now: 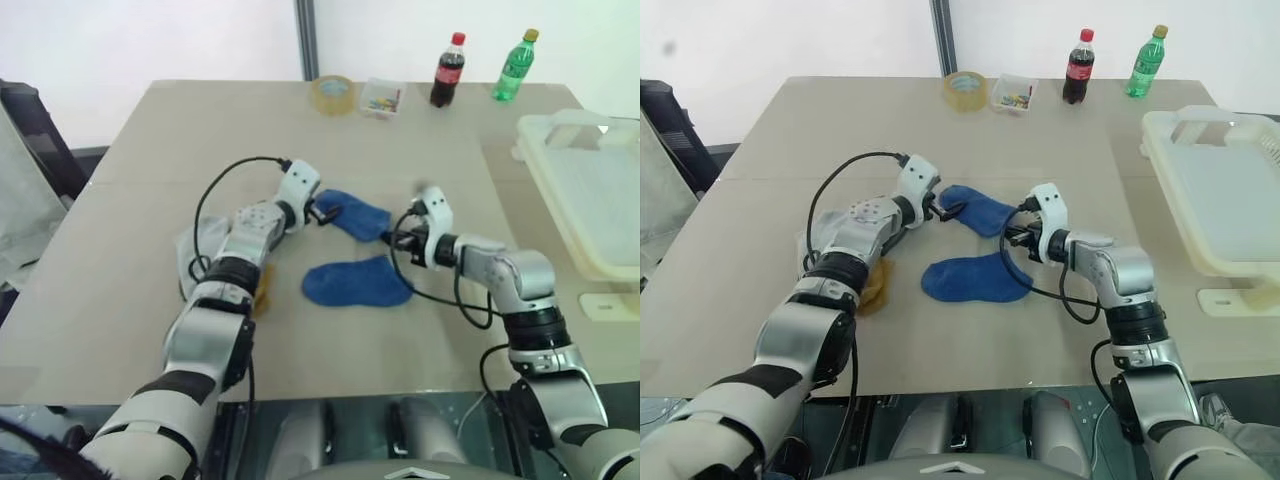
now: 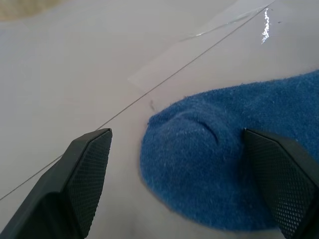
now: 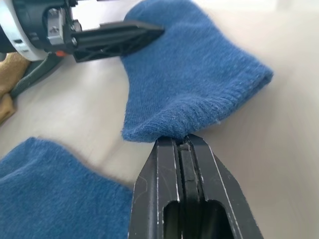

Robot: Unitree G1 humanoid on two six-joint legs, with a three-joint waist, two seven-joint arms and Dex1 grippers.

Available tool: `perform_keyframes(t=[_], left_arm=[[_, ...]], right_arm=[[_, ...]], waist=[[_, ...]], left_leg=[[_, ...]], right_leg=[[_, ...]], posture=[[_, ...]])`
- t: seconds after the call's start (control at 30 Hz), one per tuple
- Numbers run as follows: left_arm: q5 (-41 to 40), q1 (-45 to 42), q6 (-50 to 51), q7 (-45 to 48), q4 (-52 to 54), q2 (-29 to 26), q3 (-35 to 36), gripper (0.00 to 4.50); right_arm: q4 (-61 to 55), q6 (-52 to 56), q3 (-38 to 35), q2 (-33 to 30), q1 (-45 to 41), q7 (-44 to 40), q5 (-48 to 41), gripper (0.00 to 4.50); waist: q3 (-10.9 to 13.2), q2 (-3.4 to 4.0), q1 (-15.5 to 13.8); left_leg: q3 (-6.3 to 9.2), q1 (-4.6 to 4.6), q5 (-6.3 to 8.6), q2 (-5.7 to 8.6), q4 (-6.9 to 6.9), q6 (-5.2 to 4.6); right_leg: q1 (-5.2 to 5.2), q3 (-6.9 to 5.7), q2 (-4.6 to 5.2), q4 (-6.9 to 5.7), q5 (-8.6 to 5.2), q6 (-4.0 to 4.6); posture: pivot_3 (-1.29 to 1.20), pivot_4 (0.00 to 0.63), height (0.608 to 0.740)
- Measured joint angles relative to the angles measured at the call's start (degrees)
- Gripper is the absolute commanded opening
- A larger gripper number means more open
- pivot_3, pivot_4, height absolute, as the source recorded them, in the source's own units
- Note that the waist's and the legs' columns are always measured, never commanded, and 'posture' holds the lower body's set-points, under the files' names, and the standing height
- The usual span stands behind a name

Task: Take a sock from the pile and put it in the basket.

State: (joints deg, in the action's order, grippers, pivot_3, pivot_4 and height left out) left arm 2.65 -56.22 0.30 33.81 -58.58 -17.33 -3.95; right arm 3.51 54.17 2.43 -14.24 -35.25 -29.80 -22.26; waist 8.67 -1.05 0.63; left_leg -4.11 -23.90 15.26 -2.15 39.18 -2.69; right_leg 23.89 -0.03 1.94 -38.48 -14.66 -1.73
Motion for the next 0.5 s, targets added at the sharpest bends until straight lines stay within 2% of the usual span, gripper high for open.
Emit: perform_keyframes(t=[0.13,0.2,0.23,0.27,0.37,0.5], left_arm=[[0.57,-1.45,-0.61,-0.19,-2.42,0.28,-0.23,4.5],[0.64,-1.68,-0.68,-0.12,-2.88,0.35,-0.53,3.98],[0.67,-1.73,-0.68,-0.04,-2.93,0.39,-0.6,3.88],[0.75,-1.77,-0.68,0.11,-2.97,0.53,-0.77,3.29],[0.79,-1.79,-0.37,0.48,-3.12,0.72,-1.02,2.12],[0.36,-2.17,2.03,1.53,-3.28,0.71,-0.71,0.1]], right_arm=[[0.33,-1.26,-0.02,-0.56,0.0,0.07,0.72,0.09],[0.4,-1.97,-0.07,-1.03,0.0,0.08,1.0,0.0],[0.47,-2.13,-0.11,-1.19,0.0,0.08,1.14,0.0],[0.85,-2.77,-0.26,-1.35,0.0,0.14,1.45,0.0],[2.56,-4.57,-0.56,-1.82,0.0,0.36,2.11,0.0],[4.12,-6.6,-0.63,-2.44,0.0,0.37,3.31,0.0]], waist=[[0.0,0.0,-0.01],[0.0,0.0,-0.01],[0.0,0.0,-0.02],[0.0,0.0,0.0],[0.0,0.0,0.1],[0.0,0.0,0.41]], left_leg=[[0.0,0.01,0.0,0.0,0.02,0.0],[0.0,0.01,0.0,0.0,0.03,0.0],[0.0,0.01,0.0,0.0,0.03,0.0],[0.0,0.03,0.0,0.0,0.04,0.0],[-0.01,0.06,0.0,0.0,0.05,0.0],[-0.05,0.18,0.07,-0.02,0.06,-0.12]], right_leg=[[0.0,0.0,0.0,-0.04,0.0,0.0],[0.0,0.0,0.0,-0.05,0.0,0.0],[0.0,0.0,0.0,-0.05,0.0,0.0],[-0.01,0.0,0.0,-0.06,0.0,0.0],[0.0,0.02,0.0,-0.14,0.0,0.0],[0.0,0.1,-0.04,-0.33,0.0,0.0]], posture=[[0.0,0.15,0.735],[0.0,0.15,0.735],[0.0,0.15,0.735],[0.0,0.15,0.735],[0.0,0.15,0.735],[0.0,0.15,0.735]])
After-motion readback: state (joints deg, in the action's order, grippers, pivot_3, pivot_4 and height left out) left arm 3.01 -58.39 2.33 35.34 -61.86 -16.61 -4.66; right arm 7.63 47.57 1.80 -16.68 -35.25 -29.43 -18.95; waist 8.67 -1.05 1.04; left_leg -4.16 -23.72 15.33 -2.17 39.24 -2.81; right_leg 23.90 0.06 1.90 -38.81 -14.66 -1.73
